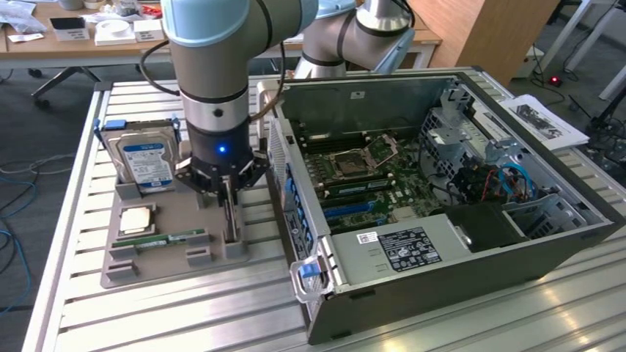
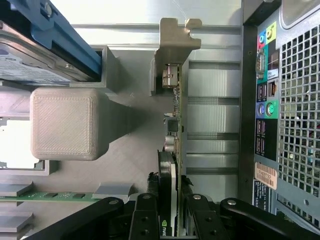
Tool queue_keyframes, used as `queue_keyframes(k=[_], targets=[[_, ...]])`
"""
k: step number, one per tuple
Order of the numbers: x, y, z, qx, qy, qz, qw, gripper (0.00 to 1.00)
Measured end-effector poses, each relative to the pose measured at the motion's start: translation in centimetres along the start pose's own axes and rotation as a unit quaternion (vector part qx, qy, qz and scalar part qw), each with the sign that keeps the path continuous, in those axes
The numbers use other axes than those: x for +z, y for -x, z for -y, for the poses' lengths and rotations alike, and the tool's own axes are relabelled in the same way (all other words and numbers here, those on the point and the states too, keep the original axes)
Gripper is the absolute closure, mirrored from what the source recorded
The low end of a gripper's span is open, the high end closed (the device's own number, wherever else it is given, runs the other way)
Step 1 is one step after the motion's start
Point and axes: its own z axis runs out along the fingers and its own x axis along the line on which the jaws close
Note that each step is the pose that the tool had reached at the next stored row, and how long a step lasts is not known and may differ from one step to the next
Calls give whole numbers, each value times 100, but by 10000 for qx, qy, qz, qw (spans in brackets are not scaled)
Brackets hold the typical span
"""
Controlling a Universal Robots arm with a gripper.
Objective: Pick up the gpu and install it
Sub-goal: 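Pick up the gpu and move the gpu toward the slot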
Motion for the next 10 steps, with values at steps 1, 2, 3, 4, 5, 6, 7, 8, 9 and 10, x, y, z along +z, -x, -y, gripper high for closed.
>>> queue_keyframes(k=[1,2,3,4,5,6,7,8,9,10], targets=[[-12,0,-1,0,0,0,10000,73],[-25,0,-1,0,0,0,10000,73],[-38,0,-2,0,1,0,10000,73],[-54,0,-3,0,1,0,10000,73],[-71,-1,-4,0,0,0,10000,73],[-89,-1,-5,0,0,0,10000,73],[-109,-1,-5,0,0,-1,10000,73],[-131,-1,-7,0,0,0,10000,73],[-155,-1,-8,0,0,0,10000,73],[-182,-2,-9,0,0,0,10000,73]])
